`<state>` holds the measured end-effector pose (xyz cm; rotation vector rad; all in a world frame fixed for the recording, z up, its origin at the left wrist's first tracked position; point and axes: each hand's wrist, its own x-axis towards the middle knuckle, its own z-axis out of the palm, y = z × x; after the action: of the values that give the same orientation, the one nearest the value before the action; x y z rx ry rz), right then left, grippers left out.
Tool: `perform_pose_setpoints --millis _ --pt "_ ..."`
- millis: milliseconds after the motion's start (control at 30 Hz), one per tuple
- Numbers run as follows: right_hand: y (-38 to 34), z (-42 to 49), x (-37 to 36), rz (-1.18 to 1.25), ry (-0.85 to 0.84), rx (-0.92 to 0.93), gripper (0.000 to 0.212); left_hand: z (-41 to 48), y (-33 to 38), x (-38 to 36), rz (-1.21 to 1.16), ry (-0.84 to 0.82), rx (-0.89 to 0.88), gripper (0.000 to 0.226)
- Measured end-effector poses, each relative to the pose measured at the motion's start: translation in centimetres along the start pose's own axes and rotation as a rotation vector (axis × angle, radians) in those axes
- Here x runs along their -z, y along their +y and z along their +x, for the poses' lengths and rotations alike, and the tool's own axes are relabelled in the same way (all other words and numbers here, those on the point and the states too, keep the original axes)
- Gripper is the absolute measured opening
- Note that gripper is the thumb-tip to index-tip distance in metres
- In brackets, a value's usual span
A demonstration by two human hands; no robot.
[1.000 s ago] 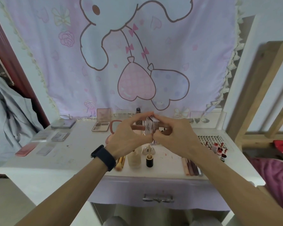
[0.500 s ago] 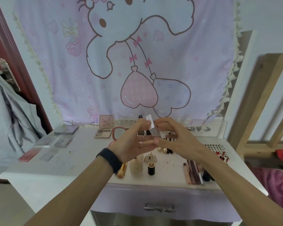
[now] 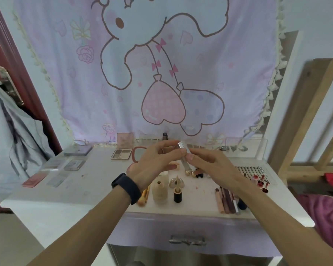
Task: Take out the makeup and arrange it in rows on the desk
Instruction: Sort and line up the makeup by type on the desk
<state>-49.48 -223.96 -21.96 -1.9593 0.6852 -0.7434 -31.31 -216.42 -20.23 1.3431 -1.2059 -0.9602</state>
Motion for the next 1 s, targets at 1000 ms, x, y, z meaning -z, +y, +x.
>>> perform_pose_setpoints --millis 1000 --pt "-1.0 1.4 -2.2 -0.158 0.176 -0.108 0.046 2.0 0.0 -0.3 -0.317 0.1 0.148 0.026"
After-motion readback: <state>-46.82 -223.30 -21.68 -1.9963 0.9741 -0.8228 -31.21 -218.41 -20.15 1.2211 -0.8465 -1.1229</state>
